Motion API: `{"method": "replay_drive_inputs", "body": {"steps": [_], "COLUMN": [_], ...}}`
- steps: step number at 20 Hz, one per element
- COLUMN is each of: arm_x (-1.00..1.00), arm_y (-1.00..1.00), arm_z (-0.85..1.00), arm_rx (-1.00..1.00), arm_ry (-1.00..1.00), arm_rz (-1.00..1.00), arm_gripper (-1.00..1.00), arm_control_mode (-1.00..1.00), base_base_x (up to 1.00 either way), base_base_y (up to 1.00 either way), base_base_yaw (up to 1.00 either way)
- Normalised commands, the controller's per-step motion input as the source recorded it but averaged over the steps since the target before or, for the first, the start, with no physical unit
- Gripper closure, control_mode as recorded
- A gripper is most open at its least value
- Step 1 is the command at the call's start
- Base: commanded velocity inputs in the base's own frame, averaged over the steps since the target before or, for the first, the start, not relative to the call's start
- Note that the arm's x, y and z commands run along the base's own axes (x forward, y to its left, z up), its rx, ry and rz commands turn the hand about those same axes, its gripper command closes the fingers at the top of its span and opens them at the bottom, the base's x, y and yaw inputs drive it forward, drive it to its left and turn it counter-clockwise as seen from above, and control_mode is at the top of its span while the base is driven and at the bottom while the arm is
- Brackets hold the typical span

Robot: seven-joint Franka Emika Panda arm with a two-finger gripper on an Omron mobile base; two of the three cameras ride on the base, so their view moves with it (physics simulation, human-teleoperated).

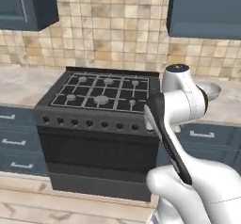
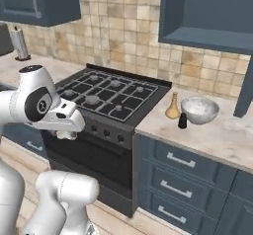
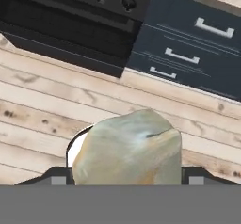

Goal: Retrieve the bottle and the shaker from the cabinet and place them next to the mixing bowl on the counter. Then add garlic from the fridge to the mixing bowl.

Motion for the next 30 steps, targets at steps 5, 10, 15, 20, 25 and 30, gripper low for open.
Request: {"method": "replay_drive_inputs", "body": {"steps": [5, 10, 15, 20, 25, 30], "arm_x": [0.00, 0.00, 0.00, 0.00, 0.00, 0.00], "arm_y": [0.00, 0.00, 0.00, 0.00, 0.00, 0.00], "arm_z": [0.00, 0.00, 0.00, 0.00, 0.00, 0.00], "arm_rx": [0.00, 0.00, 0.00, 0.00, 0.00, 0.00], "arm_ry": [0.00, 0.00, 0.00, 0.00, 0.00, 0.00], "arm_rz": [0.00, 0.00, 0.00, 0.00, 0.00, 0.00], "arm_gripper": [1.00, 1.00, 1.00, 1.00, 1.00, 1.00], "arm_control_mode": [1.00, 1.00, 1.00, 1.00, 1.00, 1.00], "base_base_x": [0.14, 0.39, 0.49, 0.72, 0.78, 0.73], "base_base_y": [-0.50, -0.22, 0.09, 0.18, 0.12, 0.04], "base_base_yaw": [-0.79, -0.72, -0.51, -0.19, -0.02, 0.00]}}
